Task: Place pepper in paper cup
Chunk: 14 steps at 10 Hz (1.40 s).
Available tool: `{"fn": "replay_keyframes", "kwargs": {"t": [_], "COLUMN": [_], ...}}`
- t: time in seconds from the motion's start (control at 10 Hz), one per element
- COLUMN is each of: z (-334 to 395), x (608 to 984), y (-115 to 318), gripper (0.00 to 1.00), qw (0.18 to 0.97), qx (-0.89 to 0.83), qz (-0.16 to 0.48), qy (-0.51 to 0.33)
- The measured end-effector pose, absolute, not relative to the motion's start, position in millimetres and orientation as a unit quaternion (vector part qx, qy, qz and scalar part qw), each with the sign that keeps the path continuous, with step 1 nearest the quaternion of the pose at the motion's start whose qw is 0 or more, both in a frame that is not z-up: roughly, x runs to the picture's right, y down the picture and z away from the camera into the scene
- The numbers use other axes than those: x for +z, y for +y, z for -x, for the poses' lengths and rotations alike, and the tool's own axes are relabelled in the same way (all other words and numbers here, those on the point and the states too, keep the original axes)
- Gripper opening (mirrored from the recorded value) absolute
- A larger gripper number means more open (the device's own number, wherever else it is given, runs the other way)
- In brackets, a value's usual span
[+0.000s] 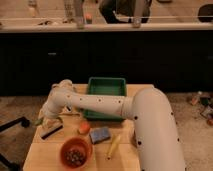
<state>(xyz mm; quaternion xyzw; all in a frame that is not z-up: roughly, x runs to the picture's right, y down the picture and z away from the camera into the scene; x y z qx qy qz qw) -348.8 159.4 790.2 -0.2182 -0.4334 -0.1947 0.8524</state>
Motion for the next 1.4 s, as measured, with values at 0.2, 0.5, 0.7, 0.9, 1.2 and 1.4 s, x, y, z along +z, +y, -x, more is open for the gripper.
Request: {"fn": "replay_keyframes", "kwargs": {"t": [0.2, 0.5, 0.7, 0.9, 1.2, 1.4], "z": [349, 350, 350, 350, 351, 353], "x": [790, 790, 790, 789, 789, 780], "y": [159, 159, 159, 160, 156, 137], "gripper": [0.0, 0.0, 0.0, 0.0, 0.0, 0.0], "qw": [0.852, 0.852, 0.852, 0.852, 0.852, 0.85], "qx": [-0.195, -0.196, -0.196, -0.196, -0.196, -0.198], "qz": [0.218, 0.218, 0.218, 0.218, 0.212, 0.194], "qy": [-0.433, -0.434, -0.434, -0.434, -0.437, -0.447]}}
